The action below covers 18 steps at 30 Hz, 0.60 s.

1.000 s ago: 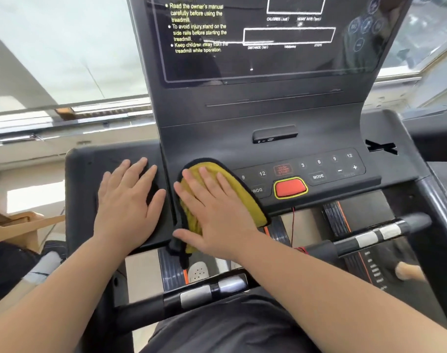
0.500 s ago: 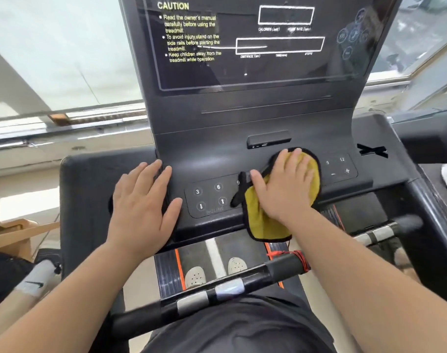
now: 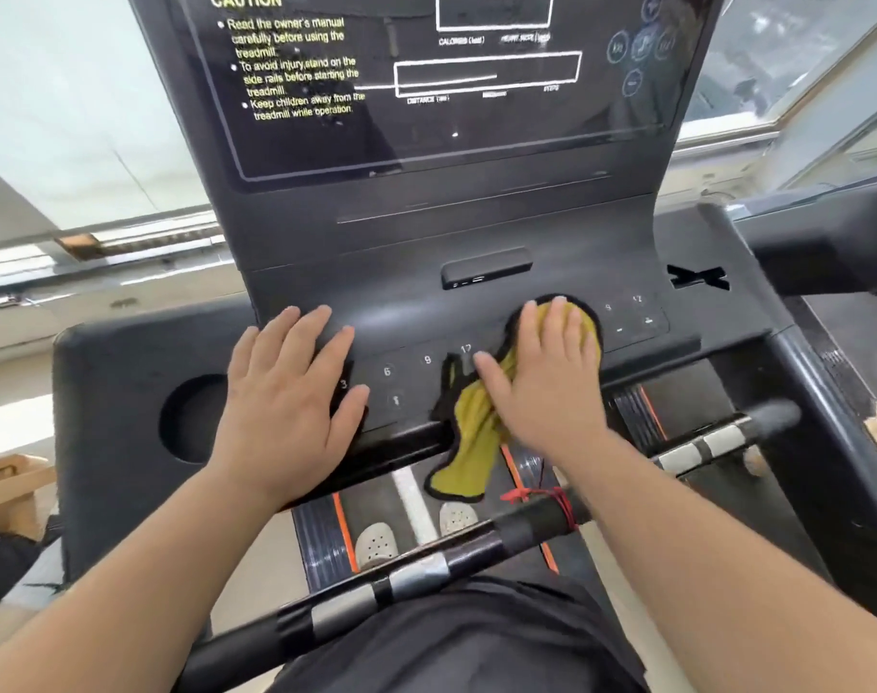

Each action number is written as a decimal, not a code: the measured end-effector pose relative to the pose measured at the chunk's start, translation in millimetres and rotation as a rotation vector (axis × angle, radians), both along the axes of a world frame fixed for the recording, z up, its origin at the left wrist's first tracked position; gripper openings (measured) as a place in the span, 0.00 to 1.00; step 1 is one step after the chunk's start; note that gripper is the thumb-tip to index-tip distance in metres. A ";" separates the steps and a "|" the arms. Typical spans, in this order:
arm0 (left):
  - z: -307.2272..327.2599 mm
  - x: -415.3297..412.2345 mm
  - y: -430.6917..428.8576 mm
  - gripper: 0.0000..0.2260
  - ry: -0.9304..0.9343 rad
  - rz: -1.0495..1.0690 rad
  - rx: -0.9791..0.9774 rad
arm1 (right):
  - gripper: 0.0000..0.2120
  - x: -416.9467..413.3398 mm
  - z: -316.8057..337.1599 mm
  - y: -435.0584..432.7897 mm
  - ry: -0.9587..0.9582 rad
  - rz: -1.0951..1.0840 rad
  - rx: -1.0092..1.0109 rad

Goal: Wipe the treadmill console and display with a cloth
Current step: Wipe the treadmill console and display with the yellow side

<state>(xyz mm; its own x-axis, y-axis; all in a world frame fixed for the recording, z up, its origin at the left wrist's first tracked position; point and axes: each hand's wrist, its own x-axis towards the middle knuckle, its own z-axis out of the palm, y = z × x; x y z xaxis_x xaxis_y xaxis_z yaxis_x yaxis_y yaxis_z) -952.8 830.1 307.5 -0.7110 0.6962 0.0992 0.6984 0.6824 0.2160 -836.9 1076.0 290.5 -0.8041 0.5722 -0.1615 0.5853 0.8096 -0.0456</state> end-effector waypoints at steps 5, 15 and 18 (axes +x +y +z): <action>6.1 0.4 20.3 0.27 -0.005 -0.021 -0.061 | 0.43 0.7 9.1 86.4 -0.056 -0.272 -0.089; 5.6 12.6 74.5 0.24 -0.034 -0.035 -0.084 | 0.35 34.3 0.0 34.6 0.034 0.411 -0.102; 6.8 12.2 84.2 0.24 -0.021 0.029 -0.079 | 0.39 51.4 -5.1 76.9 0.051 0.252 -0.086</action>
